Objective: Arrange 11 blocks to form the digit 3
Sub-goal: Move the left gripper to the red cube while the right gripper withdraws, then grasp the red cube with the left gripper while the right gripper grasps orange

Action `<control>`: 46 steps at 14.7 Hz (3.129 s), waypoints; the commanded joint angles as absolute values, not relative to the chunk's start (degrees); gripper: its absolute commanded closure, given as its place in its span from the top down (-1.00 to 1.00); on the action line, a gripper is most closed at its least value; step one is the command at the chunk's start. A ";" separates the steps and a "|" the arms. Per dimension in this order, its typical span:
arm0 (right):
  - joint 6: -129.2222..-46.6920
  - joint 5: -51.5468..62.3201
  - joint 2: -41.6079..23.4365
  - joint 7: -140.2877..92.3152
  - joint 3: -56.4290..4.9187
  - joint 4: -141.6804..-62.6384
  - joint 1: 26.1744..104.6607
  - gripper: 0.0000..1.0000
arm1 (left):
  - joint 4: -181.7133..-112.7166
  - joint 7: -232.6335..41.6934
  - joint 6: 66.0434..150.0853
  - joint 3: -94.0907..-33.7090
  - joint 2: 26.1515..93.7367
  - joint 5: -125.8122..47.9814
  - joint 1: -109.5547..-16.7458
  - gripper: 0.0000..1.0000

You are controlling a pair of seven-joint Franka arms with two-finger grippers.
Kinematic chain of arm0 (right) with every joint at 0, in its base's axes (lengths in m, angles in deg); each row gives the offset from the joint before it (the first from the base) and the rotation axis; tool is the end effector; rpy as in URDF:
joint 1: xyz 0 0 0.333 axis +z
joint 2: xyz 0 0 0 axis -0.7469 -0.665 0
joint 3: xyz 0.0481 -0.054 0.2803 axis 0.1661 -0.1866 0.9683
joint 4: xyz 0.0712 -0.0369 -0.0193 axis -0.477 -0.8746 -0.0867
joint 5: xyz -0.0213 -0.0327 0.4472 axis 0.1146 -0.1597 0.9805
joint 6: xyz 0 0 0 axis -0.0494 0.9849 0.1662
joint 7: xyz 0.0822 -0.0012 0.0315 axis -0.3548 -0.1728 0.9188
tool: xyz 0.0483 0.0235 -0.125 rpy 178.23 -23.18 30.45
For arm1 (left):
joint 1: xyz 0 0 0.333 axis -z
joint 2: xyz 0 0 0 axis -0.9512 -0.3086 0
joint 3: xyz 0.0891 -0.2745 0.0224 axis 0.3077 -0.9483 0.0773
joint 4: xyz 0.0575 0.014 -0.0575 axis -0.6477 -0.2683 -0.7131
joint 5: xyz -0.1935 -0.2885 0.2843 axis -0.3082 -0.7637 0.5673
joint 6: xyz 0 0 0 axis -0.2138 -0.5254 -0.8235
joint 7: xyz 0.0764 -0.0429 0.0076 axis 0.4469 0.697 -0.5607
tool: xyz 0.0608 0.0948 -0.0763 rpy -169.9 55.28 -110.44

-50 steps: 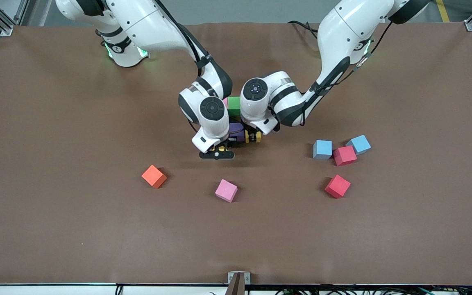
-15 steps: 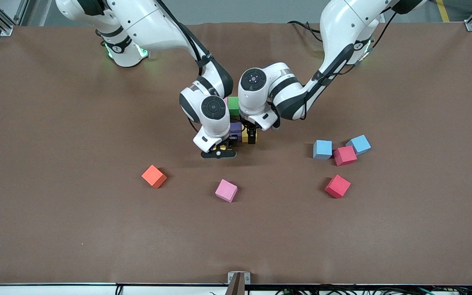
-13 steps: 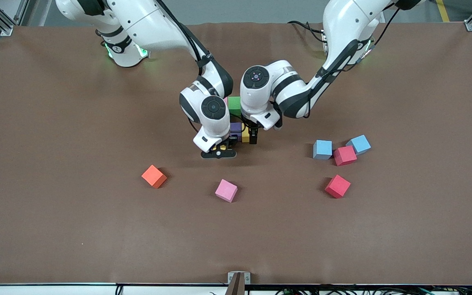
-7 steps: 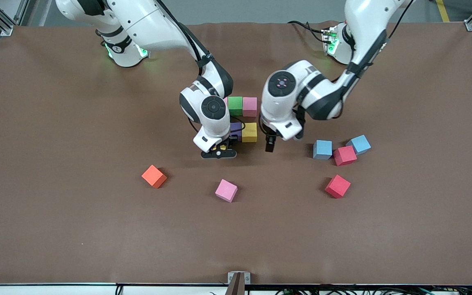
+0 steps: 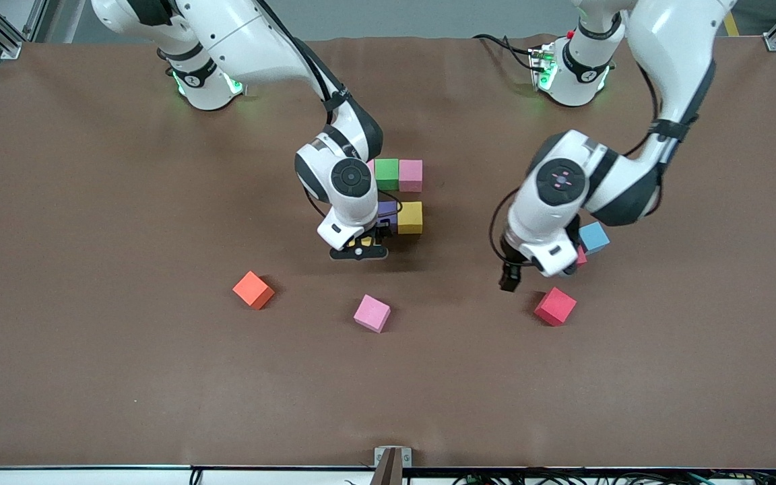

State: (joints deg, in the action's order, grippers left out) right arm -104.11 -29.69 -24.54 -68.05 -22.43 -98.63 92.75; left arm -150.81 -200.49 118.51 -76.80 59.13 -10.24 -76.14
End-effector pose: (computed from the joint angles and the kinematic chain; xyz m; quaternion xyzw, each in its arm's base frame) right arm 0.5174 0.4738 0.1175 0.9995 0.0214 -0.0179 0.0153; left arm 0.6246 -0.2853 0.2398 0.7896 0.6129 0.0284 0.0120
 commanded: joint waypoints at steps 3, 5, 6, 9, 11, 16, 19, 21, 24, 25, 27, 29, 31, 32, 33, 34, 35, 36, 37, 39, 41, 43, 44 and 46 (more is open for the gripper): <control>-101.73 -29.88 -21.49 -67.86 -22.59 -99.91 93.06 1.00 | -139.90 -196.07 116.42 -77.21 51.31 -7.69 -80.28 1.00; -99.43 -29.70 -19.82 -67.87 -22.50 -99.73 92.71 1.00 | -136.02 -192.05 114.22 -77.21 48.14 -7.25 -80.29 1.00; -98.82 -29.53 -18.85 -67.69 -22.42 -99.82 92.53 1.00 | -135.57 -189.77 114.12 -77.04 47.34 -6.38 -80.63 1.00; -95.31 -26.11 -15.17 -68.12 -22.59 -99.82 90.51 1.00 | -135.57 -182.13 114.12 -75.46 46.98 -5.93 -81.87 1.00; -91.36 -25.92 -12.53 -68.13 -23.03 -99.82 88.76 1.00 | -135.57 -177.20 114.12 -74.67 45.67 -6.10 -81.87 1.00; -87.49 -26.45 -10.67 -68.04 -23.21 -98.94 78.58 1.00 | -137.85 -173.85 114.12 -74.58 45.14 -5.93 -82.75 1.00; -86.68 -27.41 -11.11 -67.86 -23.12 -97.88 70.48 1.00 | -139.26 -170.41 114.12 -74.58 45.14 -5.84 -83.01 1.00; -86.86 -27.50 -11.20 -69.96 -23.47 -98.15 68.28 1.00 | -140.31 -170.32 114.65 -74.58 44.96 -5.84 -83.01 1.00; -88.87 -27.42 -13.30 -78.14 -23.47 -98.41 65.73 1.00 | -141.89 -170.06 117.10 -74.49 44.87 -5.58 -83.89 1.00; -90.62 -27.33 -13.83 -78.85 -23.56 -98.76 65.72 1.00 | -142.68 -169.88 118.42 -74.49 44.87 -5.14 -84.15 1.00; -95.53 -27.33 -14.71 -82.88 -23.47 -100.69 66.16 1.00 | -144.26 -169.88 121.05 -74.49 44.87 -4.18 -84.68 1.00; -99.06 -27.33 -15.59 -82.98 -23.47 -102.45 66.51 1.00 | -144.80 -169.88 123.08 -74.49 44.52 -3.65 -84.94 1.00; -101.17 -27.33 -17.25 -82.98 -23.47 -102.63 67.21 1.00 | -145.06 -169.88 124.57 -74.40 44.08 -3.47 -84.94 1.00; -102.40 -27.33 -17.96 -82.98 -23.47 -102.63 67.39 1.00 | -145.24 -169.97 125.28 -74.40 44.08 -3.47 -85.03 1.00; -104.15 -27.33 -18.84 -82.98 -23.47 -102.63 67.48 1.00 | -145.50 -169.97 126.16 -74.40 43.99 -3.47 -85.03 1.00; -105.04 -27.33 -19.54 -82.98 -23.47 -102.63 67.57 1.00 | -145.59 -169.97 126.69 -74.40 43.99 -3.47 -85.03 1.00; -105.31 -27.33 -19.90 -82.98 -23.47 -102.63 67.65 1.00 | -145.85 -169.97 127.48 -74.40 43.65 -3.47 -85.03 1.00; -105.23 -27.33 -19.99 -82.98 -23.47 -102.63 67.66 1.00 | -145.94 -170.05 127.92 -74.40 43.55 -3.38 -85.12 1.00; -104.97 -27.33 -19.99 -82.98 -23.47 -102.72 67.66 1.00 | -145.94 -170.05 128.01 -74.40 43.55 -3.38 -85.03 1.00; -104.96 -27.33 -19.99 -82.90 -23.47 -103.15 67.66 1.00 | -145.94 -170.93 127.92 -74.40 43.55 -3.38 -85.03 1.00; -105.22 -27.42 -19.99 -82.90 -23.47 -103.77 67.83 1.00 | -145.85 -170.06 128.01 -74.40 43.55 -3.38 -85.03 0.68; -106.10 -27.59 -19.99 -82.90 -23.56 -104.82 68.36 1.00 | -145.68 -170.14 127.92 -74.40 43.55 -3.38 -84.94 0.15; -106.28 -27.59 -19.90 -82.90 -23.56 -105.26 68.36 1.00 | -145.50 -170.23 127.49 -74.40 43.81 -3.47 -85.03 -0.09; -106.28 -27.59 -19.90 -82.90 -23.56 -105.44 68.36 0.96 | -145.24 -170.75 126.96 -74.40 44.08 -3.56 -85.03 -0.32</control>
State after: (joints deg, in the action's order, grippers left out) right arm -105.23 -27.07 -20.68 -81.97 -23.53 -103.88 68.13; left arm -145.17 -170.21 127.13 -73.98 43.46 -4.70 -84.43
